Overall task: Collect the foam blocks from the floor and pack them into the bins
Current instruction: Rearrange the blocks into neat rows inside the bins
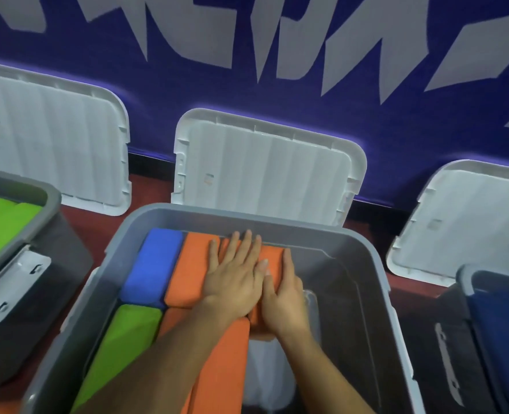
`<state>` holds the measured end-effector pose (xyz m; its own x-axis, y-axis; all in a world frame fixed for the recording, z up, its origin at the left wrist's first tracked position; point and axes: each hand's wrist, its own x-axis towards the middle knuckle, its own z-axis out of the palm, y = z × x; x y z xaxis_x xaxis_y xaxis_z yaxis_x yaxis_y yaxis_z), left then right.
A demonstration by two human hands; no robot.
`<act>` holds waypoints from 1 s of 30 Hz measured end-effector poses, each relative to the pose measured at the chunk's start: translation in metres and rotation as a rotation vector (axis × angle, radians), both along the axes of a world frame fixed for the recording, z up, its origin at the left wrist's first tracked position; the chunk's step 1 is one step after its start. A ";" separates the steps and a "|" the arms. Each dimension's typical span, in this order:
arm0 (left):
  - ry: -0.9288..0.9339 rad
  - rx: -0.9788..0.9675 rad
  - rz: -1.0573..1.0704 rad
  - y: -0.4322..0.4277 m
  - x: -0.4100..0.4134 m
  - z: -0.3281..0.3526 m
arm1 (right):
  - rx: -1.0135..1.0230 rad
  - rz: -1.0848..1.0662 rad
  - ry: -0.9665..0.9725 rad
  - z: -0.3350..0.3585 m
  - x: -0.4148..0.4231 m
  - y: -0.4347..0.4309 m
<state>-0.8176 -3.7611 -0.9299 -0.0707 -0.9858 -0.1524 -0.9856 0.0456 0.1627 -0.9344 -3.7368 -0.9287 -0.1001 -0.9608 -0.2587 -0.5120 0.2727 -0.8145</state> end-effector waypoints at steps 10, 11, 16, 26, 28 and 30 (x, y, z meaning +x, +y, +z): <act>0.018 -0.015 -0.056 0.015 0.019 0.019 | 0.070 0.023 0.335 0.018 -0.004 0.003; 0.023 -0.051 -0.036 0.020 0.029 0.024 | -0.011 0.019 0.370 0.025 -0.001 0.007; 0.027 -0.091 0.061 0.070 0.088 0.056 | -0.393 0.161 0.247 0.055 0.054 0.043; -0.110 -0.380 0.268 0.233 0.231 0.070 | -0.376 0.489 -0.021 0.076 0.180 0.187; -0.124 -0.326 0.351 0.261 0.248 0.064 | -0.267 0.539 -0.003 0.069 0.189 0.213; -0.122 -0.234 0.402 0.285 0.261 0.057 | -0.151 0.621 0.064 0.061 0.196 0.234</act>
